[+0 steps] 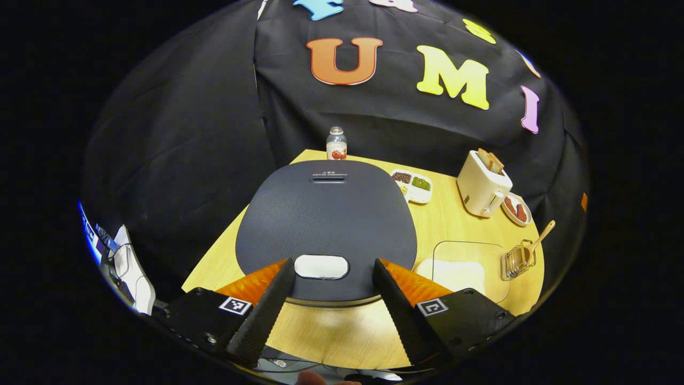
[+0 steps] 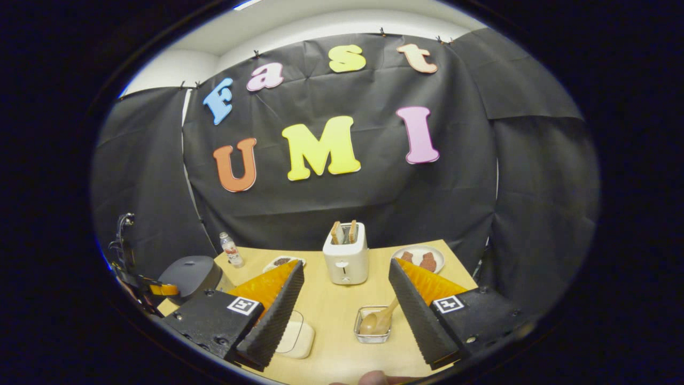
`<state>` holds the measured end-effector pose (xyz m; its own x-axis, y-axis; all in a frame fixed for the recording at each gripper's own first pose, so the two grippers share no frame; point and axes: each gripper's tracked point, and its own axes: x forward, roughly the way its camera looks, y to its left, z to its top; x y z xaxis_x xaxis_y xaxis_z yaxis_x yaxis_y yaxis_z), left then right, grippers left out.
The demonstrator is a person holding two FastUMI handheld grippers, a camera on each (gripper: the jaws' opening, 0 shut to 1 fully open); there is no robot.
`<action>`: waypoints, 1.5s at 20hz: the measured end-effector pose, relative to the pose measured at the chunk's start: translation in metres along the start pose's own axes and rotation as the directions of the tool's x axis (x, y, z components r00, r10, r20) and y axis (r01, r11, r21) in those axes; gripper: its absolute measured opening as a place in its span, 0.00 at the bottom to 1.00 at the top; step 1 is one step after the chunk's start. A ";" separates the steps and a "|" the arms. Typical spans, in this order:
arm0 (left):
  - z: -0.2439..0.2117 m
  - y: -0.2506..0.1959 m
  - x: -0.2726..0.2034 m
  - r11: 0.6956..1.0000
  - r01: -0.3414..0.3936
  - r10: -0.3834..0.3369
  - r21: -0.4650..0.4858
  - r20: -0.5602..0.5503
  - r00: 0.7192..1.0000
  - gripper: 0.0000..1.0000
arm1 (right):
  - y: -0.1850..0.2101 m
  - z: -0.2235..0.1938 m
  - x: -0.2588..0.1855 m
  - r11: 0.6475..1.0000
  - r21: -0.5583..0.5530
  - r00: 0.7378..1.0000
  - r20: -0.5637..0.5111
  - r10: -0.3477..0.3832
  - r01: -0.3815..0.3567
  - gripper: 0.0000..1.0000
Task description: Close the left gripper, press the button to open the rice cooker; take a wooden spoon from the chopstick holder with the right hand, scoop a spoonful of rice and pour it into the rice cooker, then put the wooden spoon back into the chopstick holder.
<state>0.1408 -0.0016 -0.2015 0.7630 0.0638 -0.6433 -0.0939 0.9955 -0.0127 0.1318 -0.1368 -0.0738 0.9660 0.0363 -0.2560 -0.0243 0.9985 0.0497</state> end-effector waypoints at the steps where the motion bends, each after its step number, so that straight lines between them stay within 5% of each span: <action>1: 0.003 -0.004 -0.005 1.000 0.018 -0.018 -0.004 0.024 1.000 0.96 | 0.003 0.004 -0.013 1.000 -0.007 1.000 0.012 -0.009 0.009 0.98; 5: 0.045 -0.029 -0.066 0.992 0.106 -0.120 0.076 0.224 0.967 0.95 | 0.022 0.026 -0.069 0.999 -0.033 0.997 0.077 -0.019 0.021 1.00; 10: 0.075 -0.058 -0.181 0.976 0.190 -0.218 0.107 0.462 0.860 0.95 | 0.055 0.053 -0.139 0.996 -0.061 0.982 0.184 -0.046 0.058 0.98; 16: 0.063 -0.074 -0.282 0.960 0.246 -0.277 0.135 0.609 0.743 0.94 | 0.080 0.055 -0.208 0.996 -0.073 0.968 0.249 -0.037 0.056 1.00; 30: 0.011 -0.089 -0.322 0.956 0.219 -0.292 0.193 0.621 0.728 0.94 | 0.097 0.012 -0.257 0.996 -0.050 0.972 0.230 -0.057 0.070 1.00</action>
<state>-0.0897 -0.1099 0.0154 0.9796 -0.2007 0.0110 0.2008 0.9796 -0.0056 -0.1161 -0.0499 0.0082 0.9991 -0.0313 -0.0294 0.0308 0.9994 -0.0170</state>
